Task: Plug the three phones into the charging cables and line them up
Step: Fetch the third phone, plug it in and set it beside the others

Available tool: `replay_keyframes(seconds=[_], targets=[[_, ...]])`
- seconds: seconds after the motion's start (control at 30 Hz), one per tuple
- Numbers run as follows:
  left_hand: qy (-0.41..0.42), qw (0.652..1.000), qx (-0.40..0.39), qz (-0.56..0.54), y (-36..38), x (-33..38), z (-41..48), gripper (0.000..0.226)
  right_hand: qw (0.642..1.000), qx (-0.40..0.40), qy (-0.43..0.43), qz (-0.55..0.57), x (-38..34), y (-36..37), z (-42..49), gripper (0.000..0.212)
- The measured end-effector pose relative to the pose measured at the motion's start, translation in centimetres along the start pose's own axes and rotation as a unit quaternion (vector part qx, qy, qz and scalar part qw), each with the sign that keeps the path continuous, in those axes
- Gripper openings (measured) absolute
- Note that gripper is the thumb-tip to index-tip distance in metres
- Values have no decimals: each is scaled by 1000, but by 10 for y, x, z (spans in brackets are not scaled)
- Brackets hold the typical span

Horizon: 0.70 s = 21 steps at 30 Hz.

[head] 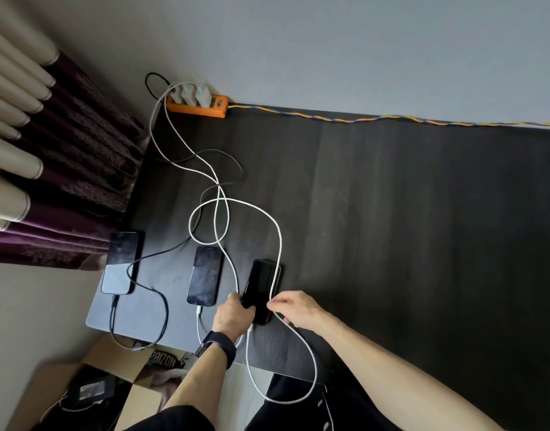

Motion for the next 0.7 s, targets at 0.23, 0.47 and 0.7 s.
replay_keyframes(seconds=[0.23,0.47,0.7], targets=[[-19,985,109,135,11,1,-8,57,990,121,5,-66,11,-3,-4,38],[66,970,176,155,36,-3,-19,89,952,203,87,-211,38,-38,-33,36],[92,969,157,166,44,-3,-21,78,905,179,-91,-374,43,-24,-43,73]])
Point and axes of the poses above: each hand's wrist, its own z-axis towards the middle knuckle, its own y-axis out of the palm, x = y × z, the point moved 1 cm from there along z, towards the middle knuckle, and after that the axes turned 9 degrees about -y, right-handed, at the moved point
